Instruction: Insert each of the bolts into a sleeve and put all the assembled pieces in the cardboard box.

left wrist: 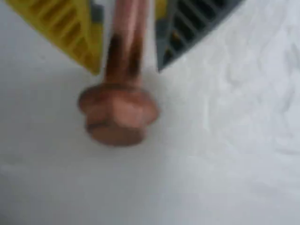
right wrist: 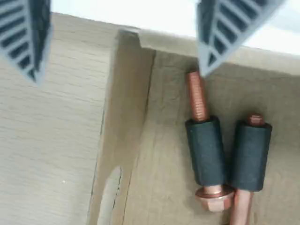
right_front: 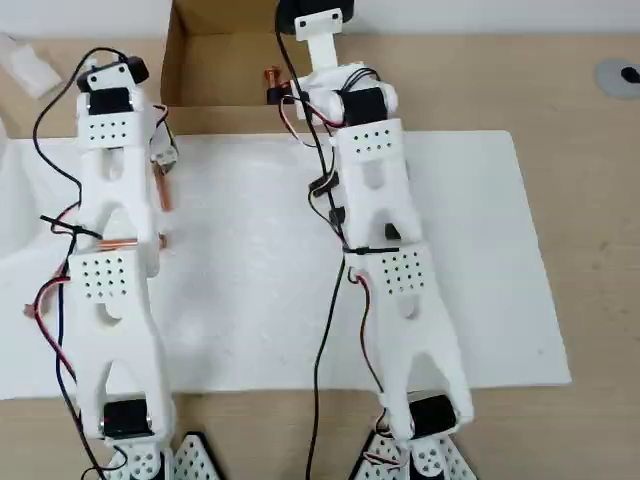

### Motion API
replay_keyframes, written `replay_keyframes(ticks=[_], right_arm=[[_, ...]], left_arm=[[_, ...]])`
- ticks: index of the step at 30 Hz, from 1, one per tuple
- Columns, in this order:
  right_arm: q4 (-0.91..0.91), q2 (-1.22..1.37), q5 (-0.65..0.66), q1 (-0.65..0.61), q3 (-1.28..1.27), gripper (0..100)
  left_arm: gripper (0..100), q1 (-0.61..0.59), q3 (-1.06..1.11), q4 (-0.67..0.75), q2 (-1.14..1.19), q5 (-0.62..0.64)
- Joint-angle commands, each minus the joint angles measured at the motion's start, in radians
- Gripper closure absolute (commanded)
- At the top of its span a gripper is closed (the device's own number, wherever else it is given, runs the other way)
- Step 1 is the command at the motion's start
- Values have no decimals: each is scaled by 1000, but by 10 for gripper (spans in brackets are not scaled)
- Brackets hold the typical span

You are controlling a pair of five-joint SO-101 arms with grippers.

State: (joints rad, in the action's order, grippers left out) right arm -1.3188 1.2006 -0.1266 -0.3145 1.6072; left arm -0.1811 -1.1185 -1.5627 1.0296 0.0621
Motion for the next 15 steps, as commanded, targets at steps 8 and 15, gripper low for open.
replay_keyframes(ticks=[8, 15], right_arm=[[-2, -96, 0, -13, 53, 744], [-2, -97, 0, -13, 53, 744]], left_arm=[[912, 2, -146, -2, 64, 9], [995, -6, -143, -18, 124, 9]])
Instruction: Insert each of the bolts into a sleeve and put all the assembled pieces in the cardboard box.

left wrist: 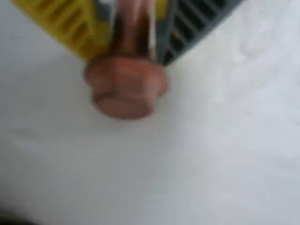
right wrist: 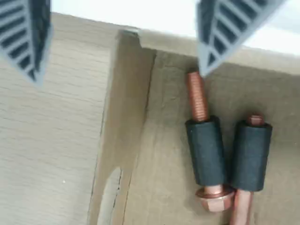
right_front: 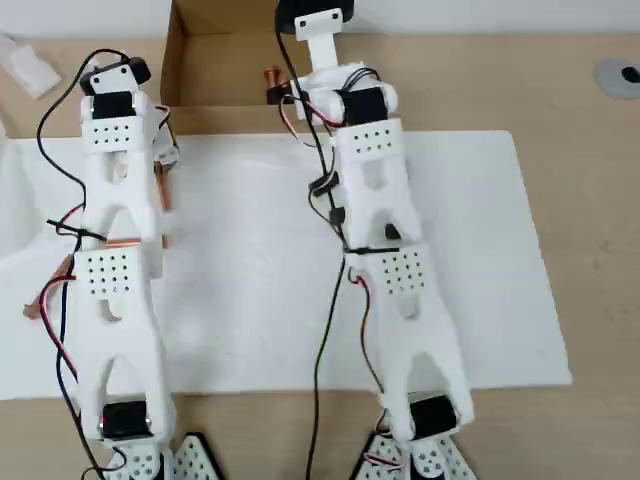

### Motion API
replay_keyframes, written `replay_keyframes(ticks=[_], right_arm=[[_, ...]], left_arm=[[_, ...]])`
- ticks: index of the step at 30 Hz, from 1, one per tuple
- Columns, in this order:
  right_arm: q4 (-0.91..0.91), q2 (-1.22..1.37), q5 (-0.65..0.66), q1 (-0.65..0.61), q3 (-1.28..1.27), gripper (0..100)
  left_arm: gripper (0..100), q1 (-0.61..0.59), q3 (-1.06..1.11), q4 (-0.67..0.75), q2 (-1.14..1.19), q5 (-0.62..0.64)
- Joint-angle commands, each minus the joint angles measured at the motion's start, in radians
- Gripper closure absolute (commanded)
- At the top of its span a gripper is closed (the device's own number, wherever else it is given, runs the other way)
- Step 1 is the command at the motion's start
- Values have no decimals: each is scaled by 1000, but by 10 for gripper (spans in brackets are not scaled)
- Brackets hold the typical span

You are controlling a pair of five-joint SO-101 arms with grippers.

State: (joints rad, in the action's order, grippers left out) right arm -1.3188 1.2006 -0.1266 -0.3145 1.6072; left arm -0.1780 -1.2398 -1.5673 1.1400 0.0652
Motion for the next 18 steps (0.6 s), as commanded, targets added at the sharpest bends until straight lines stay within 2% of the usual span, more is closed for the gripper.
replay_keyframes(ticks=[1, 12, 16, 18], right_arm=[[-2, -97, 0, -13, 53, 744], [-135, -107, 0, -15, 59, 744], [-163, -171, -9, -16, 58, 744], [-181, -214, -75, -16, 58, 744]], left_arm=[[996, -9, -18, -15, 21, 6], [993, -12, -28, -64, 30, 6], [992, -21, -181, -115, 28, -2], [992, -21, -330, -181, 28, -25]])
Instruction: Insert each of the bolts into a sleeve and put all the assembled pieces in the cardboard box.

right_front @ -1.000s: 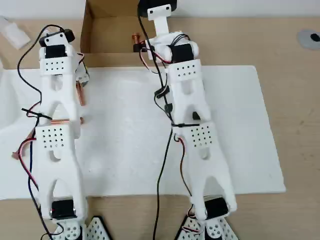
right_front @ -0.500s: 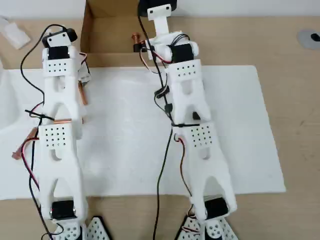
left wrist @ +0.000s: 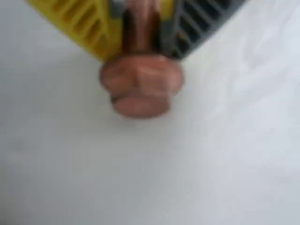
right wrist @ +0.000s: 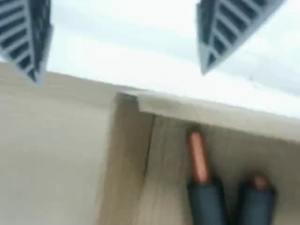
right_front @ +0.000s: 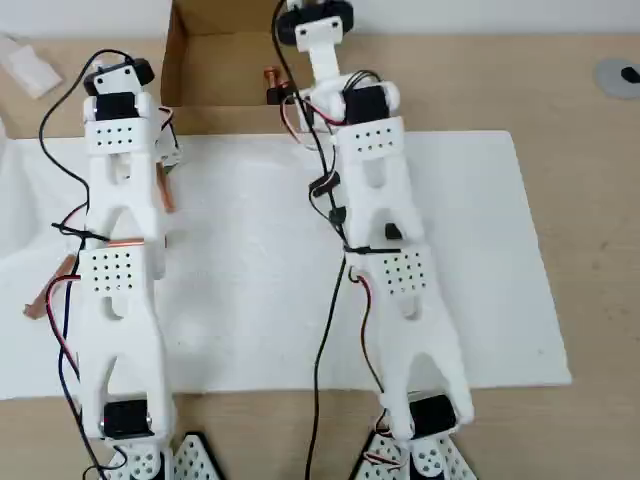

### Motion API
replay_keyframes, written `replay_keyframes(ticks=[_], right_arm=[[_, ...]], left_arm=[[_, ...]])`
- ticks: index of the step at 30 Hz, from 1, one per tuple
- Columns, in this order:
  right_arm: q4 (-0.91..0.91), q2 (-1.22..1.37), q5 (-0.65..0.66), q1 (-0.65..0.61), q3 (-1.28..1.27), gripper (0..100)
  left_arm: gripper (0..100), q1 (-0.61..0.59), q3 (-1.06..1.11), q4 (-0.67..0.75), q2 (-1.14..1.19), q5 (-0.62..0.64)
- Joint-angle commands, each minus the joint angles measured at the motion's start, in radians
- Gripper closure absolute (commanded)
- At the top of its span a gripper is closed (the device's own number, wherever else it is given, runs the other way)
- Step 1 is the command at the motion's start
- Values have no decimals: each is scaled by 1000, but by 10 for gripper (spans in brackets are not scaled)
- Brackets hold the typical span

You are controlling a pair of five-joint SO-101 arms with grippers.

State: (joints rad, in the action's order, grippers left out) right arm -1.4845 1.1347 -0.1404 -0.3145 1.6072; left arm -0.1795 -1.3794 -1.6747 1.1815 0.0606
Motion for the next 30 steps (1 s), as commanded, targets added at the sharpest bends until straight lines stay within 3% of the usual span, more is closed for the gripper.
replay_keyframes(ticks=[1, 6, 11, 15, 20, 25, 30], right_arm=[[-21, -168, -103, -15, 58, 744], [-132, -260, -187, -7, 58, 744], [-307, -341, -190, 7, 54, 744], [-305, -355, -190, 71, 51, 744], [-307, -369, -192, 84, -35, 744], [-307, -493, -275, 79, -214, 745], [-307, -690, -290, 81, -608, 745]], left_arm=[[993, -18, -258, -86, -12, -32], [995, -21, -218, -87, -150, -71], [995, -15, 152, -86, -446, -75], [991, -28, 407, -83, -740, -9], [991, 0, 664, -81, -1079, -57], [991, 15, 951, -43, -1330, -147], [991, 8, 1226, 46, -1544, -175]])
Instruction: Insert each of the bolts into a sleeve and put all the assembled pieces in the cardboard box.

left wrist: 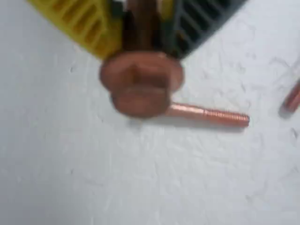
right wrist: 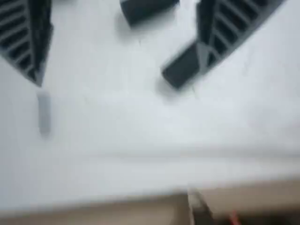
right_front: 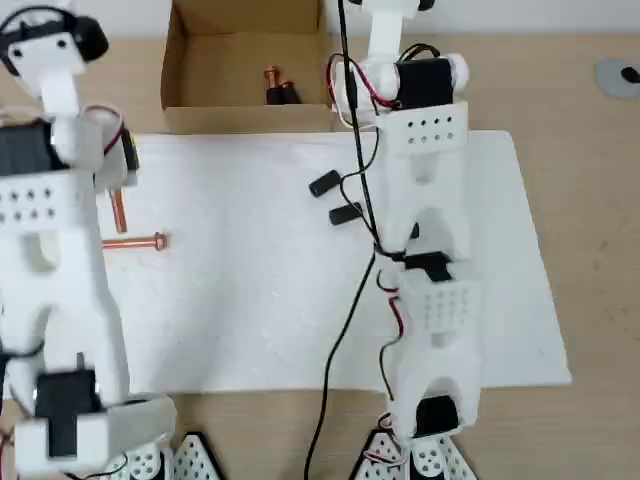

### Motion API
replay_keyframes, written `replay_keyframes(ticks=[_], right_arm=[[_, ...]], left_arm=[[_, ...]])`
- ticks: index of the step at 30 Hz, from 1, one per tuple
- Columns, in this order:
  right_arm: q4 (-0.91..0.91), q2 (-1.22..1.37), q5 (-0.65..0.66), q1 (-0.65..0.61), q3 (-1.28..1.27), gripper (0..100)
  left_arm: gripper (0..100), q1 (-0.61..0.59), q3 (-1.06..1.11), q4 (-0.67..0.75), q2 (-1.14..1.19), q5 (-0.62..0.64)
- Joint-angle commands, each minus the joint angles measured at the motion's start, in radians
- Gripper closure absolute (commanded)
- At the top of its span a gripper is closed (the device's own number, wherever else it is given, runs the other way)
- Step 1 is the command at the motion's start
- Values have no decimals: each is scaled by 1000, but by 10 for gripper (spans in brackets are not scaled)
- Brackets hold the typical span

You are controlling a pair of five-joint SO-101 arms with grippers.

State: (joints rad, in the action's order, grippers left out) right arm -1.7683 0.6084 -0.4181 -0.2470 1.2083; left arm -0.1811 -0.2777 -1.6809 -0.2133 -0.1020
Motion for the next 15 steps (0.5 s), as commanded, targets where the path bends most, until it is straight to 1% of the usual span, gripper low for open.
replay_keyframes(ticks=[1, 4, 7, 11, 13, 15], right_arm=[[-21, -206, -12, 16, -306, 745], [-17, -311, -43, 16, -562, 745], [66, -355, -167, 18, -727, 745], [249, -325, -321, 10, -852, 745], [336, -289, -361, 10, -880, 745], [396, -245, -370, 13, -888, 745]], left_arm=[[991, 14, 181, 74, -194, -20], [991, 15, 367, 158, -332, -54], [991, 15, 540, 253, -472, -66], [993, 17, 720, 350, -624, -77], [993, 17, 784, 382, -685, -78], [993, 15, 836, 407, -731, -77]])
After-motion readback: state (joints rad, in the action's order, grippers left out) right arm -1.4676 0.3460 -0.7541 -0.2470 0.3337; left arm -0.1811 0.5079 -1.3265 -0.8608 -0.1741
